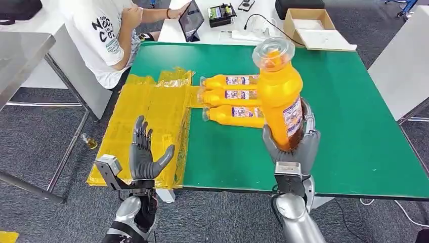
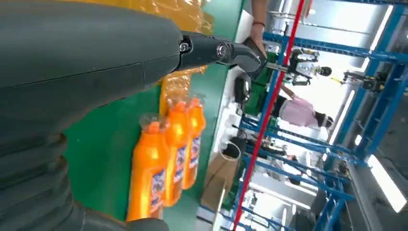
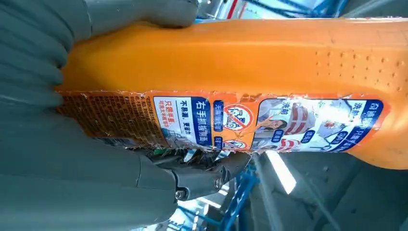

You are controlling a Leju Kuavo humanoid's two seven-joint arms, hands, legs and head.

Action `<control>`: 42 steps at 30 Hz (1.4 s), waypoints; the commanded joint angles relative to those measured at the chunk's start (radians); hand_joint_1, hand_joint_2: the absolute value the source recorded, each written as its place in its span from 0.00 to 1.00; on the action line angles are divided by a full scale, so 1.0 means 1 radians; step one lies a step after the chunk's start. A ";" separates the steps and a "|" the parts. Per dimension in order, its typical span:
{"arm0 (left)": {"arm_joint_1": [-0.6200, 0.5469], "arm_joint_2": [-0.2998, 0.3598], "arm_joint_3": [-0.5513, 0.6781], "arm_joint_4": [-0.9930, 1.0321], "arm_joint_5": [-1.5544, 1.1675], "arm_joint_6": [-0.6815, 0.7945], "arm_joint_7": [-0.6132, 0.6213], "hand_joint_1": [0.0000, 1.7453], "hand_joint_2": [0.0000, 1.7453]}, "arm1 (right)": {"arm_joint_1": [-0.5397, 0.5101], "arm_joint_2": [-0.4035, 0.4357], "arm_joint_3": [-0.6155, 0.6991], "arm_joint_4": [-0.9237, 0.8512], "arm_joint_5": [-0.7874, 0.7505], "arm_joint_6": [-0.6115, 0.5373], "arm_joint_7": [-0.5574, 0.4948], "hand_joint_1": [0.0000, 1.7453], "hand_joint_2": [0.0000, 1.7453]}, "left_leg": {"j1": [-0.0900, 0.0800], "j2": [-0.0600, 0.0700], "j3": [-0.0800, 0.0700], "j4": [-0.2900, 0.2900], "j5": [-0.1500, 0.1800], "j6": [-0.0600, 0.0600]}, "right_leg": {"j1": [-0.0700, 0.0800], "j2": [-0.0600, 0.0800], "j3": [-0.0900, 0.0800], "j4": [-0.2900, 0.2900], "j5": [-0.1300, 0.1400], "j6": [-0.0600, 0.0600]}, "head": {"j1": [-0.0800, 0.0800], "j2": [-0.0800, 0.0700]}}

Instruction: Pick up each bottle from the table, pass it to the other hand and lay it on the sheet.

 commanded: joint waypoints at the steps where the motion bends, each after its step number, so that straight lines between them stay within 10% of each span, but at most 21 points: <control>1: -0.011 0.043 -0.049 0.003 0.044 -0.044 0.023 0.00 1.00 | 0.000 0.020 -0.073 0.060 -0.024 0.013 -0.005 1.00 1.00 | 0.000 0.002 0.004 -0.002 -0.001 0.001 | 0.001 0.000 0.004 -0.001 -0.001 -0.002 | 0.000 0.000; 16: -0.058 0.084 -0.113 0.023 0.097 -0.225 0.076 0.00 1.00 | -0.046 0.090 -0.022 0.403 -0.094 0.234 -0.021 1.00 1.00 | 0.000 0.003 0.004 -0.001 -0.001 0.001 | 0.001 0.001 0.003 -0.001 0.000 -0.002 | 0.000 0.000; 23: -0.106 0.071 -0.170 0.113 0.106 -0.297 0.111 0.00 1.00 | -0.157 0.208 0.169 0.720 -0.030 0.151 -0.053 1.00 1.00 | 0.001 0.008 0.008 -0.003 -0.001 0.001 | 0.001 0.005 0.006 -0.002 0.000 -0.003 | 0.000 0.000; 42: -0.158 0.077 -0.209 0.219 0.162 -0.370 0.152 0.00 1.00 | -0.212 0.256 0.314 0.865 0.044 0.090 -0.040 1.00 1.00 | 0.001 0.003 0.007 -0.003 -0.001 0.001 | 0.002 0.000 0.006 -0.002 -0.001 -0.003 | 0.000 0.000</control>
